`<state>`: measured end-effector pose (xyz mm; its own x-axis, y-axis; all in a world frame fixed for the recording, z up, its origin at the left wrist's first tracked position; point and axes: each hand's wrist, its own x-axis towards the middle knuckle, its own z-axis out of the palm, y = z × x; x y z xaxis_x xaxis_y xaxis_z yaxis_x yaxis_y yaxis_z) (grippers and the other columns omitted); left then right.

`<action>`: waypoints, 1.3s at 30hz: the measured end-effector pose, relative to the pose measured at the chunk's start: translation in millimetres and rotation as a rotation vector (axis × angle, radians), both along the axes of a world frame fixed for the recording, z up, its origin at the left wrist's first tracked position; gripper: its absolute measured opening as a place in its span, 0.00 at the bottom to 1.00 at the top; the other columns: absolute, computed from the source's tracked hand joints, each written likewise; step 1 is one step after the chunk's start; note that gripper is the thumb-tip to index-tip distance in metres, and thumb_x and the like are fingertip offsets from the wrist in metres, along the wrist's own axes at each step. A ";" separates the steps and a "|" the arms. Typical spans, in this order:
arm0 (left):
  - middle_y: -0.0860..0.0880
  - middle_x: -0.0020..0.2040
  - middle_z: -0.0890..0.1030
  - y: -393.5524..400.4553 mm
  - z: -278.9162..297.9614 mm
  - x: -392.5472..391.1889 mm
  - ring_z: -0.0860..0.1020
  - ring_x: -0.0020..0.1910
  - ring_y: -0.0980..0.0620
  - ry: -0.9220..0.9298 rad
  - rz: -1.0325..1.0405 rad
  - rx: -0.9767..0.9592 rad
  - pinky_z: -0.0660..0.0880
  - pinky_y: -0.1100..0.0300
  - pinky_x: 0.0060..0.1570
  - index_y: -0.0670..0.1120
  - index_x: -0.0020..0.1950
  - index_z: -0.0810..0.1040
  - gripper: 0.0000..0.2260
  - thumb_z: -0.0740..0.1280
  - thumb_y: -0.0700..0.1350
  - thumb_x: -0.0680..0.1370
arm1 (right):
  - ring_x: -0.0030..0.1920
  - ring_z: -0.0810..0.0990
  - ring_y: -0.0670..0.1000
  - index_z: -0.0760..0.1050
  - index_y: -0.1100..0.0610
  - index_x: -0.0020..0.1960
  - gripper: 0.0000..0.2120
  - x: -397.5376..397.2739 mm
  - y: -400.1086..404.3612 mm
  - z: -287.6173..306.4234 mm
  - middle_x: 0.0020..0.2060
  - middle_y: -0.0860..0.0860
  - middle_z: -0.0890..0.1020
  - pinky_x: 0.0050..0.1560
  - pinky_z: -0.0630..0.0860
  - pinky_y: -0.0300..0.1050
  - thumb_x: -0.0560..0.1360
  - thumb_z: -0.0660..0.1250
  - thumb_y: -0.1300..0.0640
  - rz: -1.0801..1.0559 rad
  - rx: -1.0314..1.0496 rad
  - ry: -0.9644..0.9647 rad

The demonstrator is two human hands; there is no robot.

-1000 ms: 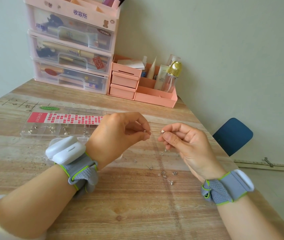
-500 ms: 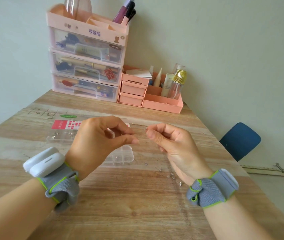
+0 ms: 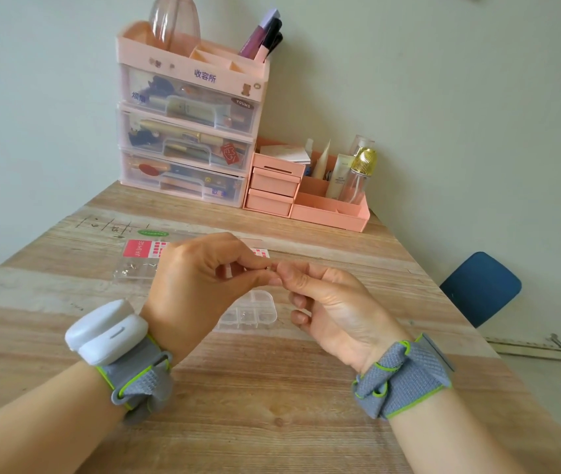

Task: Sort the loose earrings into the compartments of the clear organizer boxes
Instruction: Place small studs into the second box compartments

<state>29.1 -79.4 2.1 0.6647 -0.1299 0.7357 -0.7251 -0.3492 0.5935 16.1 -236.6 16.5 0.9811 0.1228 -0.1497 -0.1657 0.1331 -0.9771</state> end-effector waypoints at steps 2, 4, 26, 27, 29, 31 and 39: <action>0.52 0.30 0.80 1.8 -1.4 1.6 0.73 0.30 0.56 -0.024 0.026 0.069 0.71 0.66 0.29 0.45 0.36 0.83 0.09 0.72 0.51 0.64 | 0.28 0.63 0.42 0.81 0.55 0.32 0.04 0.2 0.8 -0.1 0.36 0.50 0.79 0.28 0.58 0.35 0.58 0.72 0.55 0.023 -0.016 0.011; 0.54 0.30 0.79 3.8 -2.4 2.9 0.73 0.30 0.59 -0.032 0.033 0.099 0.70 0.68 0.30 0.46 0.36 0.83 0.08 0.72 0.50 0.65 | 0.28 0.63 0.42 0.82 0.54 0.31 0.03 -0.2 2.6 -0.1 0.37 0.50 0.77 0.28 0.58 0.35 0.59 0.72 0.55 0.046 -0.037 0.016; 0.60 0.38 0.81 75.0 0.9 11.0 0.74 0.42 0.71 0.405 0.027 0.477 0.68 0.79 0.39 0.57 0.40 0.81 0.03 0.72 0.50 0.68 | 0.26 0.70 0.37 0.76 0.56 0.39 0.07 8.4 28.2 -8.8 0.31 0.46 0.74 0.29 0.66 0.28 0.74 0.66 0.65 0.044 -0.420 -0.320; 0.60 0.39 0.81 75.8 -0.8 10.8 0.73 0.44 0.70 0.410 0.021 0.511 0.67 0.79 0.40 0.57 0.41 0.81 0.05 0.72 0.52 0.67 | 0.28 0.70 0.37 0.76 0.55 0.39 0.08 8.3 30.4 -9.2 0.31 0.46 0.74 0.32 0.67 0.27 0.74 0.66 0.64 0.060 -0.476 -0.353; 0.63 0.40 0.79 76.3 -3.2 9.8 0.74 0.44 0.68 0.425 0.012 0.559 0.68 0.78 0.42 0.58 0.43 0.80 0.09 0.71 0.56 0.65 | 0.32 0.71 0.38 0.75 0.53 0.39 0.08 9.0 34.6 -11.2 0.32 0.45 0.75 0.36 0.67 0.27 0.74 0.66 0.63 0.086 -0.601 -0.414; 0.63 0.41 0.79 74.9 -4.9 9.3 0.74 0.42 0.67 0.416 0.015 0.618 0.70 0.75 0.43 0.58 0.45 0.79 0.11 0.70 0.58 0.66 | 0.30 0.69 0.37 0.76 0.52 0.39 0.07 9.6 38.3 -13.6 0.31 0.43 0.73 0.35 0.66 0.28 0.74 0.67 0.61 0.099 -0.702 -0.462; 0.59 0.38 0.82 71.9 -6.3 12.2 0.78 0.42 0.66 0.391 0.053 0.543 0.74 0.75 0.42 0.54 0.45 0.83 0.05 0.68 0.50 0.72 | 0.40 0.67 0.40 0.76 0.50 0.43 0.03 7.6 49.9 -19.9 0.33 0.41 0.69 0.42 0.64 0.34 0.74 0.67 0.52 0.138 -1.106 -0.744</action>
